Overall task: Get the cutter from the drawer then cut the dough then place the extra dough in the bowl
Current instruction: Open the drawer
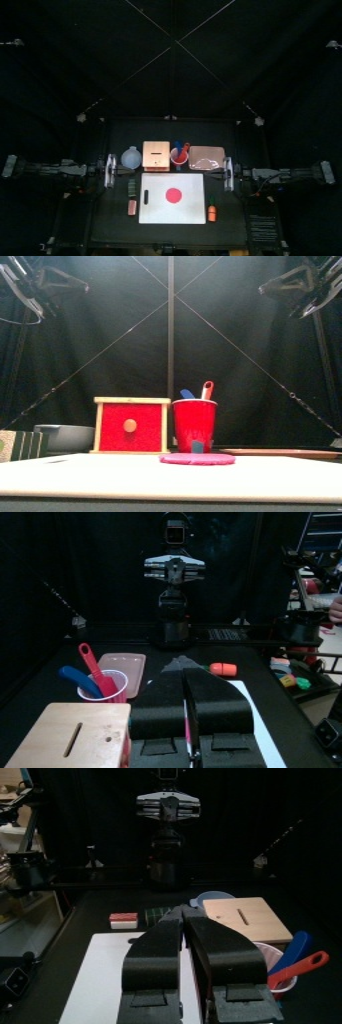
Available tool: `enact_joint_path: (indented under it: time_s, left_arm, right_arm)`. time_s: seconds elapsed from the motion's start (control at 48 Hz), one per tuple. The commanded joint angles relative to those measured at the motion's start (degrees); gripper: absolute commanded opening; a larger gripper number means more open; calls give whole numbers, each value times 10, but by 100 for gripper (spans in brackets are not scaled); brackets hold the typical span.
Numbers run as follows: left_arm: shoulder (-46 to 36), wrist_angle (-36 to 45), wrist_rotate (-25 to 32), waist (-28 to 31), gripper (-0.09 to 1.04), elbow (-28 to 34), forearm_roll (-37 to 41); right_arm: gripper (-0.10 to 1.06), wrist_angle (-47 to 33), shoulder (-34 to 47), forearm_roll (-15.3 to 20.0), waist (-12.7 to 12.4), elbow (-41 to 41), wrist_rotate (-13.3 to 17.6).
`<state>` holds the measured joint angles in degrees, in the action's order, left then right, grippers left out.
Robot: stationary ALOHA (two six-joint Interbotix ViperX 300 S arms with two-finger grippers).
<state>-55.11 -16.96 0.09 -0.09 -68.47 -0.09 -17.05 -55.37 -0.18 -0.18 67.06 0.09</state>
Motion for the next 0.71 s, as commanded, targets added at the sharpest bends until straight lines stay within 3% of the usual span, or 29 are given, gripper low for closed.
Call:
enact_joint_path:
  time_s: [0.021,0.333,0.521,0.708]
  left_arm:
    - [45,-29,-6,-2,1,14,-27]
    - [156,-176,-7,-74,2,14,-129]
    - [254,-256,-5,-125,2,26,-249]
    - [334,-274,-5,-149,2,55,-330]
  right_arm:
    - [-1,-4,34,0,-21,-7,3]
    - [3,-76,224,-19,-78,-108,-3]
    - [3,-140,376,-69,-116,-193,-6]
    - [3,-173,530,-119,-147,-290,-3]
